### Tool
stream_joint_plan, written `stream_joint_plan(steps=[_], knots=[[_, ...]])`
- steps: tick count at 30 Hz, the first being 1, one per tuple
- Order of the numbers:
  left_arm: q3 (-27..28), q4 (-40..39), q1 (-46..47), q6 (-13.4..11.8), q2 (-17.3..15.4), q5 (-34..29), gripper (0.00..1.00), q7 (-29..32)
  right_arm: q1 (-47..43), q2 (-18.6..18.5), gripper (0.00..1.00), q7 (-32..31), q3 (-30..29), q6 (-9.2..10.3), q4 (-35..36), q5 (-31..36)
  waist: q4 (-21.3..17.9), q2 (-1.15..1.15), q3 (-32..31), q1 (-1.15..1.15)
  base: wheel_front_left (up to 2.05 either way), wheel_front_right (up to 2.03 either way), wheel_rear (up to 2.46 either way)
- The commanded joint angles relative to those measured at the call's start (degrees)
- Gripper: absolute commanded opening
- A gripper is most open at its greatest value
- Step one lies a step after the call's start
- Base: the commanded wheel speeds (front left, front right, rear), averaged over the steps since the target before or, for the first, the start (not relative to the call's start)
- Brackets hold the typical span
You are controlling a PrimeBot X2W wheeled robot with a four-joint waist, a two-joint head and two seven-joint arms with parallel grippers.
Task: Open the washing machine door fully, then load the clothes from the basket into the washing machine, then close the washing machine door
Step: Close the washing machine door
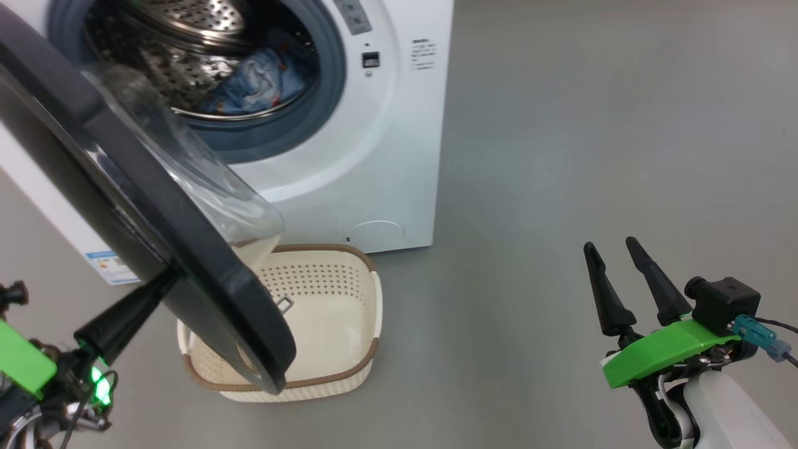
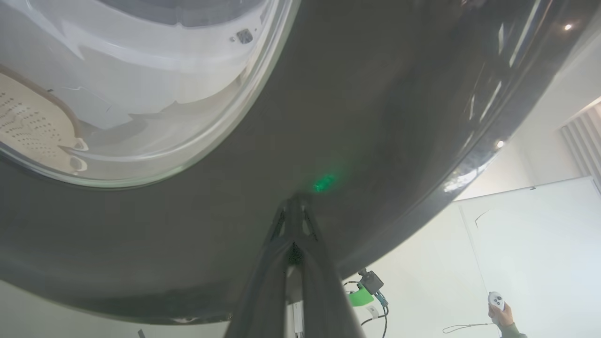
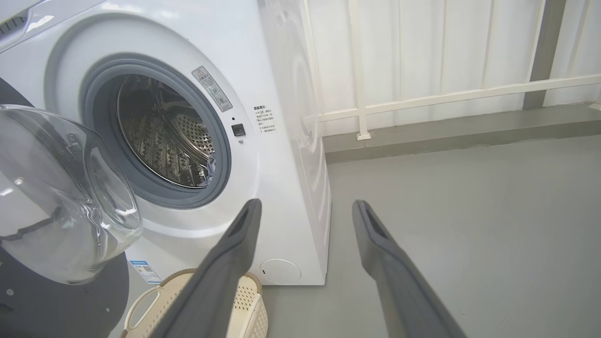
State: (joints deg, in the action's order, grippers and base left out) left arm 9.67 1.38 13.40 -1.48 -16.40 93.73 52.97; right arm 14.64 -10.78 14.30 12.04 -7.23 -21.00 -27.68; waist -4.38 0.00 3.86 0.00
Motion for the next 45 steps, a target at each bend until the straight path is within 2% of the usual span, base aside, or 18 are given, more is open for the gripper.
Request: stream_joint_plan(steps=[1, 9, 15, 29, 33, 34, 35, 36, 37, 38, 45], knots=[[2.1, -1.6, 4.1, 0.6, -0.9, -1.1, 0.0, -1.5, 0.8, 0.0, 1.0, 0.7, 0.5, -0.25, 1.6, 0.6, -2.7, 0.0, 1.1, 0.0, 0.0, 0.0, 0.0], [1.2, 0.6, 7.1, 1.6, 0.7, -2.8, 0.0, -4.0, 0.9, 0.4, 1.0, 0.7, 0.4, -0.25, 2.0, 0.8, -6.0, 0.0, 1.9, 0.0, 0.0, 0.0, 0.0], [0.7, 2.9, 9.3, 2.9, 1.9, -3.9, 0.0, -5.9, 0.7, 0.6, 1.0, 0.7, 0.1, -0.25, 2.3, 1.1, -7.1, 0.0, 2.3, 0.0, 0.0, 0.0, 0.0], [0.8, 6.0, 11.3, 4.5, 2.3, -4.2, 0.0, -6.6, 0.8, 1.0, 1.0, 0.7, -0.4, -0.25, 2.2, 1.6, -6.0, 0.0, 2.3, 0.0, 0.0, 0.0, 0.0], [1.0, 6.2, 10.9, 4.9, 2.1, -6.0, 0.0, -8.4, 0.9, 0.9, 1.0, 0.7, -0.4, -0.25, 2.0, 1.5, -5.4, 0.0, 1.9, 0.0, 0.0, 0.0, 0.0], [1.2, 6.3, 10.7, 5.0, 2.0, -6.8, 0.22, -9.2, 0.8, 0.9, 1.0, 0.7, -0.3, -0.25, 2.0, 1.5, -5.3, 0.0, 1.7, 0.0, 0.0, 0.0, 0.0], [1.2, 6.4, 10.6, 5.0, 1.9, -7.6, 0.38, -9.9, 0.8, 0.8, 1.0, 0.7, -0.3, -0.25, 2.0, 1.4, -5.1, 0.0, 1.6, 0.0, 0.0, 0.0, 0.0], [1.1, 6.5, 10.5, 5.1, 1.8, -8.3, 0.47, -10.5, 0.7, 0.8, 1.0, 0.7, -0.3, -0.25, 2.0, 1.4, -4.9, 0.0, 1.5, 0.0, 0.0, 0.0, 0.0], [1.1, 6.5, 10.3, 5.2, 1.7, -9.3, 0.89, -11.3, 0.6, 0.8, 1.0, 0.7, -0.4, -0.25, 2.0, 1.4, -4.8, 0.0, 1.5, 0.0, 0.0, 0.0, 0.0], [1.1, 6.5, 10.2, 5.3, 1.6, -10.2, 1.0, -12.0, 0.6, 0.7, 1.0, 0.7, -0.3, -0.25, 1.9, 1.4, -4.6, 0.0, 1.4, 0.0, 0.0, 0.0, 0.0], [1.1, 4.7, 8.8, 7.2, 0.4, -16.4, 1.0, -17.5, 0.5, 0.5, 1.0, 0.7, -0.4, -0.25, 1.9, 1.2, -3.4, 0.0, 0.9, 0.0, 0.0, 0.0, 0.0]])
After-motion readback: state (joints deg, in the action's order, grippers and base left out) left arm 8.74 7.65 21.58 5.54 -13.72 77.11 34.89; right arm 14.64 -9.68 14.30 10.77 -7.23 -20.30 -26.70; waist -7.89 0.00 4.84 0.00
